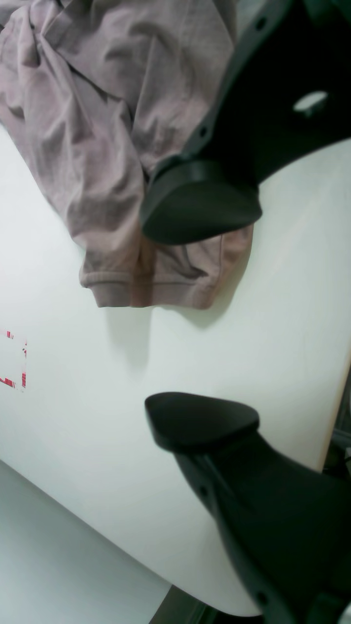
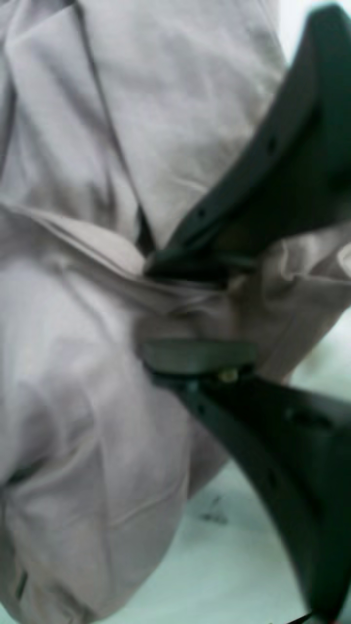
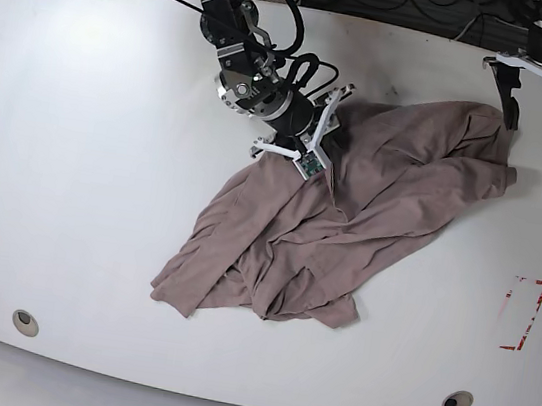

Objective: Fold the T-shirt properly
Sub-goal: 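Close the right gripper on the shirt fabric and pinch it, then lift the gripped shirt with the right gripper and drag it away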

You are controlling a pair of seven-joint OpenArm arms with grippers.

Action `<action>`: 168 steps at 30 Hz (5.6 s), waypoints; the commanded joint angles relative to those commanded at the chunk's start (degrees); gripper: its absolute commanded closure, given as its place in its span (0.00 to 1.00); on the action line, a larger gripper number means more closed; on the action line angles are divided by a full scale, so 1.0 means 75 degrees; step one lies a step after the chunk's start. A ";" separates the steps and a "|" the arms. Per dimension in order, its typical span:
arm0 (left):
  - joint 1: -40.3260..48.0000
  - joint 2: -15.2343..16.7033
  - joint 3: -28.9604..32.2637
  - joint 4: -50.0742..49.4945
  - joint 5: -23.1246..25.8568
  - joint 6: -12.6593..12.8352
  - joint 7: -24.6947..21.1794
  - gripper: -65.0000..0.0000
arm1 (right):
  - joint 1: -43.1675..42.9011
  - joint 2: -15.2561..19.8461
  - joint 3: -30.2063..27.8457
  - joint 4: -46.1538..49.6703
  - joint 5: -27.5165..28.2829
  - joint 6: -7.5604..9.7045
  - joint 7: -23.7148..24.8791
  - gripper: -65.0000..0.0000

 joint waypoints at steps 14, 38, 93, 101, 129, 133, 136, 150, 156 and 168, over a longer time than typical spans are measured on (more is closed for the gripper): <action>0.0000 0.0023 0.0000 0.0000 0.0000 0.0000 0.0000 0.27 | 0.0047 0.0012 0.0516 -0.0199 -0.0023 0.0000 0.0035 0.58; 0.0035 0.0023 0.0000 0.0000 0.0012 0.0000 0.0000 0.27 | -0.0750 0.0399 0.0516 0.2848 -0.0023 -0.0023 -0.0270 1.00; -0.0949 0.0000 0.1793 0.0047 0.0000 -0.0023 0.1289 0.27 | 0.7373 0.1805 0.1793 0.3587 -0.0012 0.0633 -0.1289 1.00; -0.1289 -0.0023 0.2168 0.0059 0.0012 -0.0023 0.1289 0.27 | 0.8533 0.1805 0.1782 0.3575 -0.0012 0.0774 -0.1875 1.00; -0.2555 -0.0738 0.3645 0.0047 0.0012 0.0000 0.1289 0.27 | 1.0749 0.1547 0.0879 0.3364 -0.0023 0.0774 -0.2286 1.00; -0.2532 -0.0750 0.3645 0.0047 0.0012 0.0000 0.1289 0.27 | 1.0749 0.1524 0.0867 0.3341 -0.0117 0.0774 -0.2286 1.00; -0.2520 -0.0762 0.3645 0.0035 0.0012 0.0000 0.1289 0.27 | 1.0760 0.1465 0.0715 0.3341 -0.0270 0.0785 -0.2286 1.00; -0.2344 -0.0774 0.3610 -0.0012 0.0012 -0.0012 0.1770 0.27 | 1.0561 0.0856 0.0176 0.3364 -0.0903 0.0785 -0.2262 1.00; -0.2321 -0.0774 0.3610 -0.0023 0.0012 -0.0012 0.1805 0.27 | 1.0444 0.0656 0.0176 0.3364 -0.0903 0.0785 -0.2262 1.00; -0.2333 -0.0738 0.3622 -0.0035 0.0012 -0.0012 0.1805 0.27 | 1.0421 0.0645 0.0152 0.3352 -0.0903 0.0785 -0.2262 1.00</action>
